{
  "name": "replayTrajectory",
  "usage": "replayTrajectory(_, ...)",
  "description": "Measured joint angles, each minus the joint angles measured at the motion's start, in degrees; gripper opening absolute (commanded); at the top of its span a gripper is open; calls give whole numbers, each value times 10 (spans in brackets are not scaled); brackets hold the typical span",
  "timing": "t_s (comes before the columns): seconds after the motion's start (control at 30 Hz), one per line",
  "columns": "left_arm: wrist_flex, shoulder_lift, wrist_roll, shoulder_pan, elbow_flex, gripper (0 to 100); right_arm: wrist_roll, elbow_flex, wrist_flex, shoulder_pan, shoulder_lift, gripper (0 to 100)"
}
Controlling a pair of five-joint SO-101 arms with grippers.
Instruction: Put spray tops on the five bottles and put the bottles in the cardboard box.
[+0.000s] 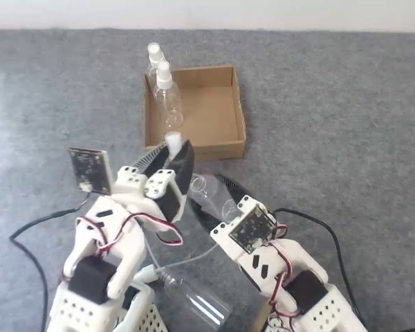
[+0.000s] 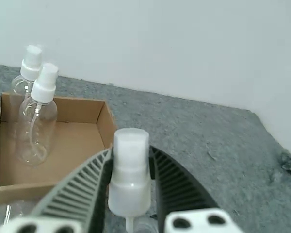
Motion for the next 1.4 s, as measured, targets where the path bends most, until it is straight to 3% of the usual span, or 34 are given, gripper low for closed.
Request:
replayTrajectory(0.23,-40,0,-26,13,33,10,1,0,-1,1,0,7)
replayTrajectory(1.1,-40,2,-59,62,49,13,-1,0,-13,8,1,7)
replayTrajectory(1.4,-17,0,-59,64,48,160,-74,0,-20,11,1,9)
